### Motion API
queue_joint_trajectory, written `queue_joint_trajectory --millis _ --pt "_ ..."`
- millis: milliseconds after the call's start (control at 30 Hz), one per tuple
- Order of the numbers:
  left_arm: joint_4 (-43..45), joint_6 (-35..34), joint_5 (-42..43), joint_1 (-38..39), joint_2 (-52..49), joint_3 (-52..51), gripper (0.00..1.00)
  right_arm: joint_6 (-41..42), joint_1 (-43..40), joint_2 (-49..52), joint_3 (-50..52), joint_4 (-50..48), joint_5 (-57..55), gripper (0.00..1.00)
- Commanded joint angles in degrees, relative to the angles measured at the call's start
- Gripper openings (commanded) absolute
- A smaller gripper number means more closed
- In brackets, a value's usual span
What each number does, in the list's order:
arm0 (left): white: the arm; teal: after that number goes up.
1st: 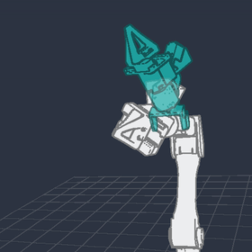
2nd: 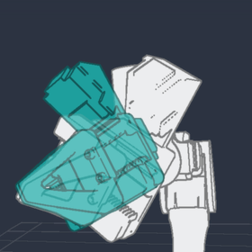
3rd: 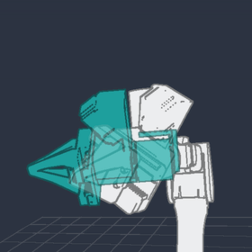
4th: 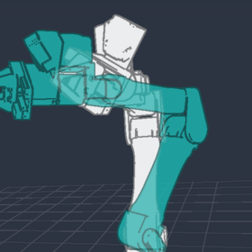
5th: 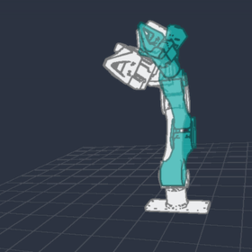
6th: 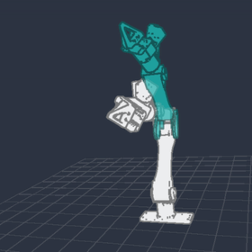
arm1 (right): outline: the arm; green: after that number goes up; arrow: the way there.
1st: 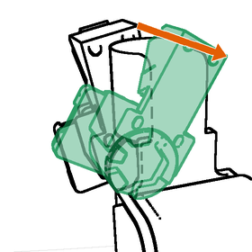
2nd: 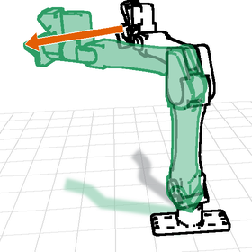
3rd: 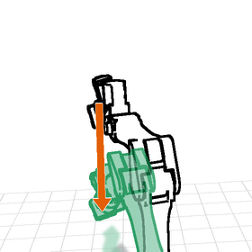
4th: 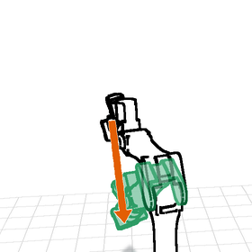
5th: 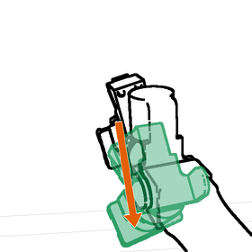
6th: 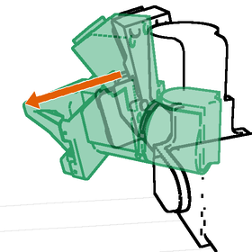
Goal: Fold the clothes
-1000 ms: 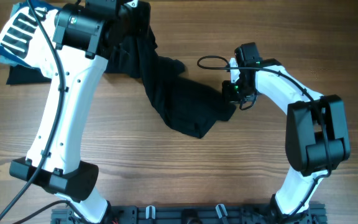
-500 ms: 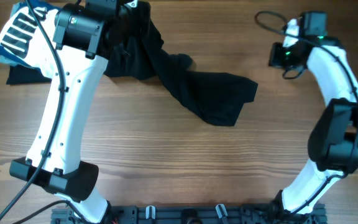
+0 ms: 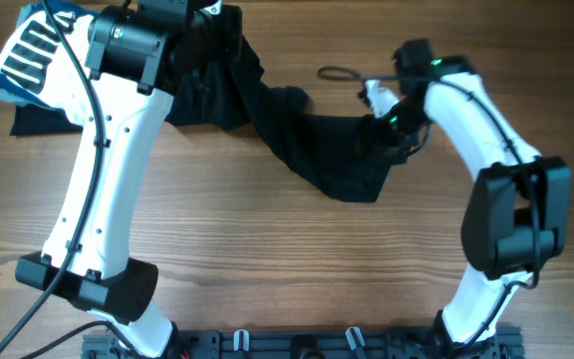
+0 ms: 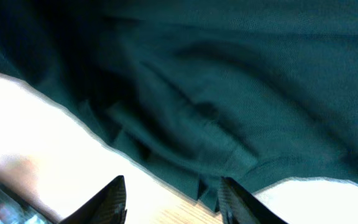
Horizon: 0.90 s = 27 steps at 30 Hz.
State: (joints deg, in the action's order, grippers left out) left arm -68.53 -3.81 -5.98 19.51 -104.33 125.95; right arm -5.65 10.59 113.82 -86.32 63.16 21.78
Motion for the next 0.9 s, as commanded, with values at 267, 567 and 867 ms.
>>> queue_joint_trajectory --millis 267,567,867 --pt "0.52 -0.96 0.09 0.09 0.09 0.81 0.04 3.23 4.15 -0.79 11.72 -13.79 -13.51 0.71" --pt "0.57 -0.96 0.09 0.09 0.09 0.81 0.04 5.86 4.17 -1.62 12.63 -16.35 -12.61 0.12" --pt "0.55 -0.98 0.09 0.09 0.09 0.81 0.04 7.91 -0.02 -12.66 10.99 -13.86 -12.83 0.04"
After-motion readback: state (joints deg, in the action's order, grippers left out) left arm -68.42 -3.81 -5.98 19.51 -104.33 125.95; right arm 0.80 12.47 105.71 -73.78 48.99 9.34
